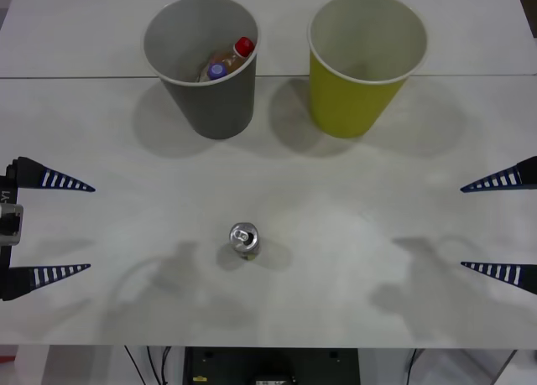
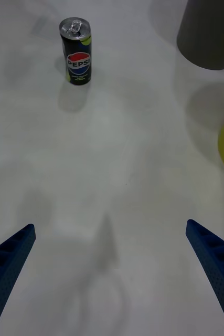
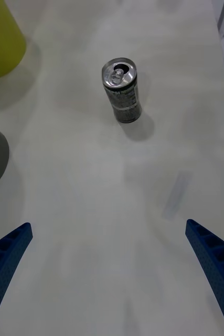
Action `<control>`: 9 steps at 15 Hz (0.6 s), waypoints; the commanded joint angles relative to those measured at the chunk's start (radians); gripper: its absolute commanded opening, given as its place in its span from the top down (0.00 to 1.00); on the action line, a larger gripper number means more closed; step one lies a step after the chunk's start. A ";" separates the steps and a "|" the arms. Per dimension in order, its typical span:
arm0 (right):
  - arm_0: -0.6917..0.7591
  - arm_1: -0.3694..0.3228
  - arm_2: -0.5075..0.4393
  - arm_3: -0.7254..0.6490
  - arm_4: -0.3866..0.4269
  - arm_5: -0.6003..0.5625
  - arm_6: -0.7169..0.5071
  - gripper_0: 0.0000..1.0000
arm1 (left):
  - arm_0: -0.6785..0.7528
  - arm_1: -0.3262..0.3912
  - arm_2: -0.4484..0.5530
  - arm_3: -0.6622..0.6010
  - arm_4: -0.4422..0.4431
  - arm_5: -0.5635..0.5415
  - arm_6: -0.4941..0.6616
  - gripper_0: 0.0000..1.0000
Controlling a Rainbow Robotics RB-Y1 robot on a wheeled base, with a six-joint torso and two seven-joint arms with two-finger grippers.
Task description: Put the can into the green bin and the plastic bottle into the gray bin
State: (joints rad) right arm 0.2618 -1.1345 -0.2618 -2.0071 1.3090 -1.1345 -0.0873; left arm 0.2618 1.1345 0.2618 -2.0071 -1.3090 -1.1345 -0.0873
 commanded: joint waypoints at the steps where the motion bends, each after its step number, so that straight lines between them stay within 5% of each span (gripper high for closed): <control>1: 0.000 0.000 0.000 0.000 0.000 0.000 0.000 0.00 | 0.000 0.000 0.000 0.000 0.000 0.000 0.000 0.00; 9: 0.000 0.000 0.000 0.000 0.000 0.000 0.000 0.00 | -0.001 -0.010 -0.084 0.068 0.051 -0.004 0.006 0.00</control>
State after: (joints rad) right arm 0.2617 -1.1344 -0.2618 -2.0070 1.3090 -1.1345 -0.0873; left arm 0.2619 1.1245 0.1939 -1.9463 -1.2683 -1.1500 -0.0805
